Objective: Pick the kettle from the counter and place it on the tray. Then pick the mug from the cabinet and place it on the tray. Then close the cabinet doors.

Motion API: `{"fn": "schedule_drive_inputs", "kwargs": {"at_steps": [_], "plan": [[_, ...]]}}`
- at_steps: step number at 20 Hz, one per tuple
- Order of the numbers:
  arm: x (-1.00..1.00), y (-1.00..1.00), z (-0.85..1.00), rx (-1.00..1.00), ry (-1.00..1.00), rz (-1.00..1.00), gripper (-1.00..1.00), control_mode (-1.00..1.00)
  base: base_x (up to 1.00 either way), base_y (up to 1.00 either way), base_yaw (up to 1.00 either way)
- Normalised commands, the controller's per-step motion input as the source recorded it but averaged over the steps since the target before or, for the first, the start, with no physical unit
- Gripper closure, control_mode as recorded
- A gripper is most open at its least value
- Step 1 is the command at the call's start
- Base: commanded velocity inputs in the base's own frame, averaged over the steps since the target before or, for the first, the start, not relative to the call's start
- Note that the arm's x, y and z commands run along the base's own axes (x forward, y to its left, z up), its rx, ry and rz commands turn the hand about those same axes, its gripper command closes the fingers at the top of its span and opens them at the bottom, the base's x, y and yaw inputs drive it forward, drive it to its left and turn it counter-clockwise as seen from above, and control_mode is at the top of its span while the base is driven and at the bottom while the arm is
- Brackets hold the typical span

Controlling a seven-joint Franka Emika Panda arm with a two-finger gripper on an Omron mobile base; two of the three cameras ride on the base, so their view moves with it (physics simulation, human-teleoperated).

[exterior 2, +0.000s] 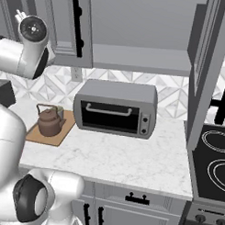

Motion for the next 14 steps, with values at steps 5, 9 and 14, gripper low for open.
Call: {"fn": "schedule_drive_inputs", "kwargs": {"at_steps": [5, 9, 14], "plan": [[-0.32, -0.06, -0.43, 0.03, 0.00, -0.07, -1.00, -1.00, 0.00, 0.00, 0.00], [-0.22, -0.46, -0.44, 0.19, 0.00, -0.11, -1.00, -1.00, 0.00, 0.00, 0.00], [-0.23, -0.77, -0.43, 0.33, -0.04, -0.08, -1.00, -1.00, 0.00, 0.00, 0.00]]}}
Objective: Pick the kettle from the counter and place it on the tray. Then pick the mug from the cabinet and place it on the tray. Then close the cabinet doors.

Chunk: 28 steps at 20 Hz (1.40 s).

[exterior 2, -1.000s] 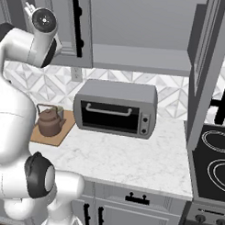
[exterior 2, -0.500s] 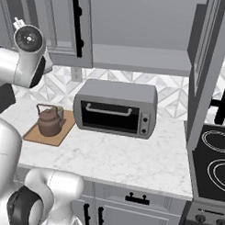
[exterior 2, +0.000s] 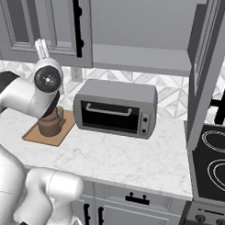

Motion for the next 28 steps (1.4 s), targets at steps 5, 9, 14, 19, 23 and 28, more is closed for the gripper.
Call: {"fn": "schedule_drive_inputs", "kwargs": {"at_steps": [5, 9, 14, 19, 23, 28], "plan": [[-0.25, -0.67, -0.39, 0.30, -0.07, -0.08, -1.00, -1.00, 0.00, 0.00, 0.00], [-0.12, -0.60, -0.16, 0.27, -0.08, -0.05, -1.00, -1.00, 0.00, 0.00, 0.00], [-0.16, -0.76, 0.03, 0.23, -0.10, -0.06, -1.00, -1.00, 0.00, 0.00, 0.00], [-0.23, -0.92, 0.12, 0.19, -0.11, -0.05, -1.00, -1.00, 0.00, 0.00, 0.00], [-0.27, -0.86, 0.03, 0.14, -0.10, -0.08, -1.00, -1.00, 0.00, 0.00, 0.00], [-0.04, -0.78, -0.13, 0.02, 0.00, 0.03, -1.00, -1.00, 0.00, 0.00, 0.00]]}}
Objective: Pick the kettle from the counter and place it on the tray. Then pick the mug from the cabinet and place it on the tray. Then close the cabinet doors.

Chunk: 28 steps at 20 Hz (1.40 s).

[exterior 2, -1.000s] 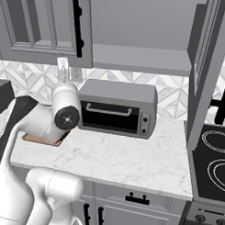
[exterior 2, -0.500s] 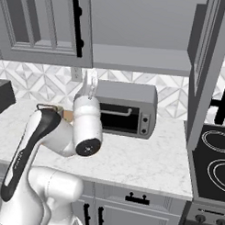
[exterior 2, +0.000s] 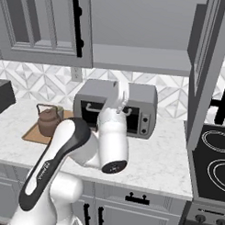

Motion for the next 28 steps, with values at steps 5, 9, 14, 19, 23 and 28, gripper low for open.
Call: {"fn": "schedule_drive_inputs", "kwargs": {"at_steps": [5, 9, 14, 19, 23, 28], "plan": [[-0.13, -0.74, -0.03, 0.00, 0.00, 0.01, -1.00, -1.00, 0.00, 0.00, 0.00], [-0.06, -0.53, -0.23, 0.00, 0.00, 0.00, -1.00, -1.00, 0.00, 0.00, 0.00], [0.00, -0.44, -0.56, 0.00, 0.00, 0.00, -1.00, -1.00, 0.00, 0.00, 0.00], [0.00, -0.49, -0.19, 0.02, 0.00, 0.00, -1.00, -1.00, 0.00, 0.00, 0.00], [0.00, -0.48, 0.00, 0.00, 0.00, 0.00, -1.00, -1.00, 0.00, 0.00, 0.00], [0.00, -0.38, -0.10, 0.00, 0.02, 0.00, -1.00, -1.00, 0.00, 0.00, 0.00]]}}
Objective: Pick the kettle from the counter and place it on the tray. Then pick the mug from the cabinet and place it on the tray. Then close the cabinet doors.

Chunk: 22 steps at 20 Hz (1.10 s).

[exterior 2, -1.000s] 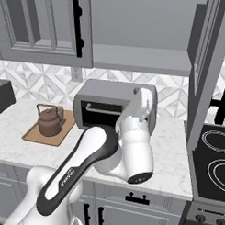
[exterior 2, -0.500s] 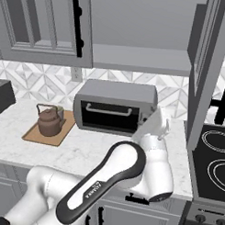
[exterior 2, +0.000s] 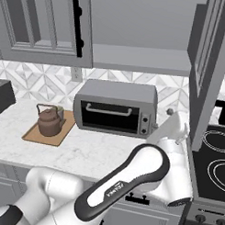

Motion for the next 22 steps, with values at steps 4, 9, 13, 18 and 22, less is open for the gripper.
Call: {"fn": "schedule_drive_inputs", "kwargs": {"at_steps": [4, 9, 13, 18, 22], "plan": [[0.00, -0.48, -0.02, 0.00, 0.00, 0.00, -1.00, -1.00, 0.00, 0.00, 0.00], [0.00, -0.36, -0.12, 0.00, 0.00, 0.00, -1.00, -1.00, 0.00, 0.00, 0.00], [0.00, -0.27, -0.48, 0.00, 0.00, 0.01, -1.00, -1.00, 0.00, 0.00, 0.00], [0.04, -0.32, -0.39, 0.01, 0.01, 0.06, -1.00, -1.00, 0.00, 0.00, 0.00], [0.13, -0.30, -0.53, 0.01, 0.02, 0.11, -1.00, -1.00, 0.00, 0.00, 0.00]]}}
